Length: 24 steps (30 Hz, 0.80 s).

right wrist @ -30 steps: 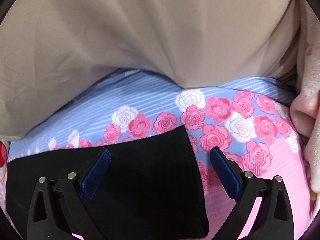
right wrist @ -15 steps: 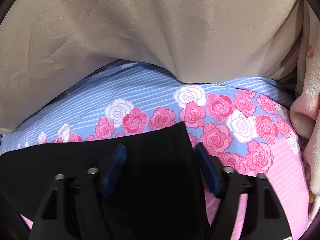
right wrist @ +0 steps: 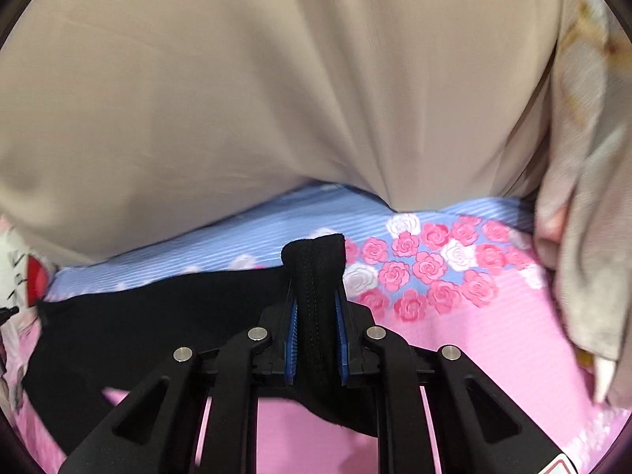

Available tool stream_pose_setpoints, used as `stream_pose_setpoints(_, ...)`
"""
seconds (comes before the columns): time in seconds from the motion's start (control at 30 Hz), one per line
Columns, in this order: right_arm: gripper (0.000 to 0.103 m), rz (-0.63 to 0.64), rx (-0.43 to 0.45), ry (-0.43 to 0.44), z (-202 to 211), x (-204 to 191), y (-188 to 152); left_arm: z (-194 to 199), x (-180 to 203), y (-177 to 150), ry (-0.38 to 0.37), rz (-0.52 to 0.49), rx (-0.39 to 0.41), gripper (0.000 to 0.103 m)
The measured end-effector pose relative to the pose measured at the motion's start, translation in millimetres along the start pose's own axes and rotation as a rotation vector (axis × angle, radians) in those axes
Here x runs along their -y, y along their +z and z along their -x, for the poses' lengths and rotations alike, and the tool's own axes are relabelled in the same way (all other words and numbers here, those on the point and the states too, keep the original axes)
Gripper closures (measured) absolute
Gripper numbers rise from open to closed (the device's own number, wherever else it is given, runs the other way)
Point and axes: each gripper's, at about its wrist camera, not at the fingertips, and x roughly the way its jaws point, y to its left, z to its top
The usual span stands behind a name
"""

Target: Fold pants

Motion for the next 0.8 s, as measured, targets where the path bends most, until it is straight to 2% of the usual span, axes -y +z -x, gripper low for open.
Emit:
stream_pose_setpoints(0.1, 0.090, 0.039, 0.005, 0.011, 37.0, -3.7, -14.4, 41.4, -13.3, -21.8, -0.018, -0.020, 0.008, 0.103)
stream_pose_setpoints(0.27, 0.090, 0.032, -0.005, 0.006, 67.5, 2.2, -44.8, 41.5, -21.9, -39.6, -0.020, -0.001, -0.076, 0.099)
stream_pose_setpoints(0.3, 0.092, 0.028, -0.003, 0.010, 70.6, -0.5, -52.7, 32.6, -22.0, -39.9, -0.024, 0.012, -0.093, 0.089)
stream_pose_setpoints(0.33, 0.096, 0.023, 0.000, 0.015, 75.9, -1.0, -58.1, 23.9, -20.1, -38.3, -0.030, 0.026, -0.105, 0.070)
stream_pose_setpoints(0.37, 0.098, 0.019, 0.004, 0.020, 81.3, -1.1, -62.2, 16.6, -19.5, -37.8, -0.035, 0.035, -0.107, 0.057)
stream_pose_setpoints(0.4, 0.098, 0.018, 0.008, 0.021, 83.9, -0.6, -66.1, 6.8, -16.4, -33.3, -0.022, 0.046, -0.097, 0.033)
stream_pose_setpoints(0.43, 0.098, 0.017, 0.010, 0.021, 92.1, -1.6, -69.3, -1.1, -13.9, -29.4, 0.003, 0.057, -0.084, 0.023)
stream_pose_setpoints(0.53, 0.098, 0.003, 0.002, -0.001, 104.2, 3.8, -78.6, -34.2, -3.0, -9.8, 0.042, 0.080, -0.078, 0.023)
stream_pose_setpoints(0.67, 0.095, -0.037, 0.006, -0.044, 116.8, 13.5, -94.4, -89.5, 1.8, 15.6, 0.017, 0.144, -0.136, 0.022)
stream_pose_setpoints(0.8, 0.092, -0.069, -0.009, -0.071, 118.8, 13.9, -117.6, -139.9, 5.0, 24.4, 0.039, 0.149, -0.195, 0.021)
